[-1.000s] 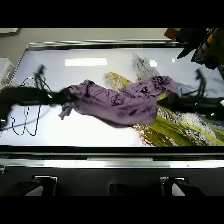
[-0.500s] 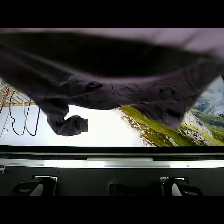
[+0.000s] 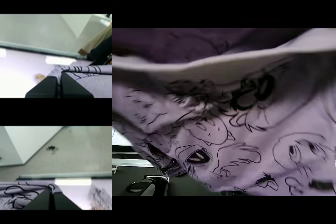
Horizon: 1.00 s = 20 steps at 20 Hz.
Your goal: Fold the clothes and pants, and hang the long-sleeved shirts on hangers.
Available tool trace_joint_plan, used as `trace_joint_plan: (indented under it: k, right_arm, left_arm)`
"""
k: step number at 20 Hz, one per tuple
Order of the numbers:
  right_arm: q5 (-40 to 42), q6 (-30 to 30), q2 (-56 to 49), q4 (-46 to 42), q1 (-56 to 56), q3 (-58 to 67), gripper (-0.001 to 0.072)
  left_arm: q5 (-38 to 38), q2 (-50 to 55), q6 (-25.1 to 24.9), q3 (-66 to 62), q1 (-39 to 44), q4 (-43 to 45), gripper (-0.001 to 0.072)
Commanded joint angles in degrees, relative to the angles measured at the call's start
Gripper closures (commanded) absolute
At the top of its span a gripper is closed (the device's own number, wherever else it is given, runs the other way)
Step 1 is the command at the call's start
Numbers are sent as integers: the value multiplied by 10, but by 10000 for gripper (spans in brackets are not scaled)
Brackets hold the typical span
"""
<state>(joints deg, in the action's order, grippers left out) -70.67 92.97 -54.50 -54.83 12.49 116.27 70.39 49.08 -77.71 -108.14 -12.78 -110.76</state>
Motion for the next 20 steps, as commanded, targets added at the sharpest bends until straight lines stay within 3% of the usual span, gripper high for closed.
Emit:
trace_joint_plan:
  k: [1,3,6,9,13,16,17,19,20]
  right_arm:
    - [-119,23,-137,9,0,-23,664]
    - [-132,9,-231,13,0,-53,664]
    - [-88,-28,-374,10,-29,-74,664]
    - [50,-38,-496,10,-70,-73,664]
    - [200,-16,-576,12,-107,-73,664]
    - [212,-6,-594,12,-117,-73,652]
    - [208,-6,-593,12,-116,-73,573]
    - [181,-1,-583,14,-108,-73,341]
    - [152,-1,-572,15,-97,-73,274]
  left_arm:
    - [53,125,-41,32,0,-5,676]
    - [28,230,-58,48,0,-5,676]
    - [-57,392,-59,49,13,-11,676]
    - [-141,516,-58,46,37,-22,676]
    - [-216,606,-56,46,50,-57,677]
    - [-212,635,-56,46,50,-78,673]
    - [-209,637,-57,46,49,-78,622]
    - [-201,628,-56,46,39,-89,322]
    - [-188,618,-56,46,29,-101,254]
